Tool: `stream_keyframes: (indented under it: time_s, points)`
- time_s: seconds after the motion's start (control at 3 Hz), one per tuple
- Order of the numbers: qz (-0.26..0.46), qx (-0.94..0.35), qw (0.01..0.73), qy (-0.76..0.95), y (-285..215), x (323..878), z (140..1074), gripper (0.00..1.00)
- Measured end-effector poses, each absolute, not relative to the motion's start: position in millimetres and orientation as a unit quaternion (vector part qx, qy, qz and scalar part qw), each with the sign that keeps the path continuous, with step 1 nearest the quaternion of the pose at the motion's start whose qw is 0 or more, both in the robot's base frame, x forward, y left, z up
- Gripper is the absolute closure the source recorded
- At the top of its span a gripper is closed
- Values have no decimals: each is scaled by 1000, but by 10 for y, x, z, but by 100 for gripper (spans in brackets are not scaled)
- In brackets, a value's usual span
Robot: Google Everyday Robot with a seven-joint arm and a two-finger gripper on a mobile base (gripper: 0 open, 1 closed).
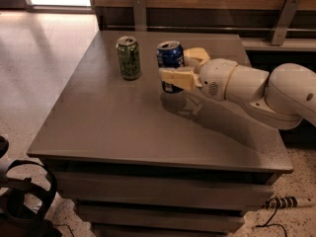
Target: Place pepsi can upright
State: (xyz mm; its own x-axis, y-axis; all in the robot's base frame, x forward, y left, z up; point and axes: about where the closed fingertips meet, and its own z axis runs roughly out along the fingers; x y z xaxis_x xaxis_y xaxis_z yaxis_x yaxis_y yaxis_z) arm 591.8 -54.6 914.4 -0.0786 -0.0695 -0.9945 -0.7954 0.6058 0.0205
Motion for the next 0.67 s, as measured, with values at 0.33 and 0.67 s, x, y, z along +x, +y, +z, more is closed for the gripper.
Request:
stream_keyframes:
  time_s: [0.33,0.67]
  points:
    - [308,-321,613,653,-544,5800,9142,100]
    - [309,-317,613,654,-535,5744,9060,100]
